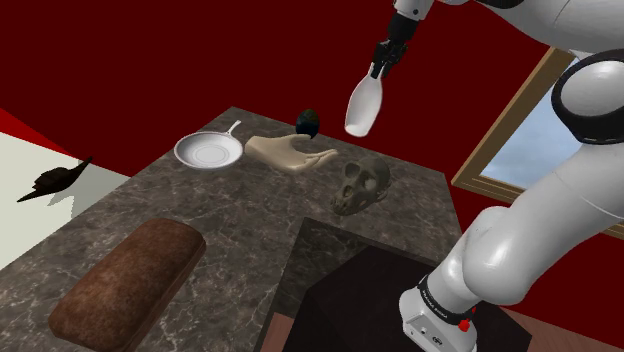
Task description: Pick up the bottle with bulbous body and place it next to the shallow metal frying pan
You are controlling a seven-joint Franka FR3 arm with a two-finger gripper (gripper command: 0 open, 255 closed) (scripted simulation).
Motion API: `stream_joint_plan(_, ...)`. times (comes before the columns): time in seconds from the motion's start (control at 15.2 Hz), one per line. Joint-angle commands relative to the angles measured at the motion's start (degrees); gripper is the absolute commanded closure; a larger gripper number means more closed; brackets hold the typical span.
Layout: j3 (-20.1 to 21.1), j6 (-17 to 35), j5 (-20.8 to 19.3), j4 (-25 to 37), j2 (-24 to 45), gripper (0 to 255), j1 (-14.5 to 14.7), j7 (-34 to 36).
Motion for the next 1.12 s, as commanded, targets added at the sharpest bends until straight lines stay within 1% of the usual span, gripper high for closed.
stream_joint_plan(0.0,1.46,1.58,-0.05,-1.35,0.19,255,1.09,2.64)
stream_joint_plan(0.53,6.04,5.91,1.15,-1.14,5.04,255,5.14,11.20)
stream_joint_plan(0.79,7.96,7.54,1.97,0.77,8.76,255,7.06,15.01)
stream_joint_plan(1.06,9.68,8.67,2.83,3.98,13.28,255,8.86,18.56)
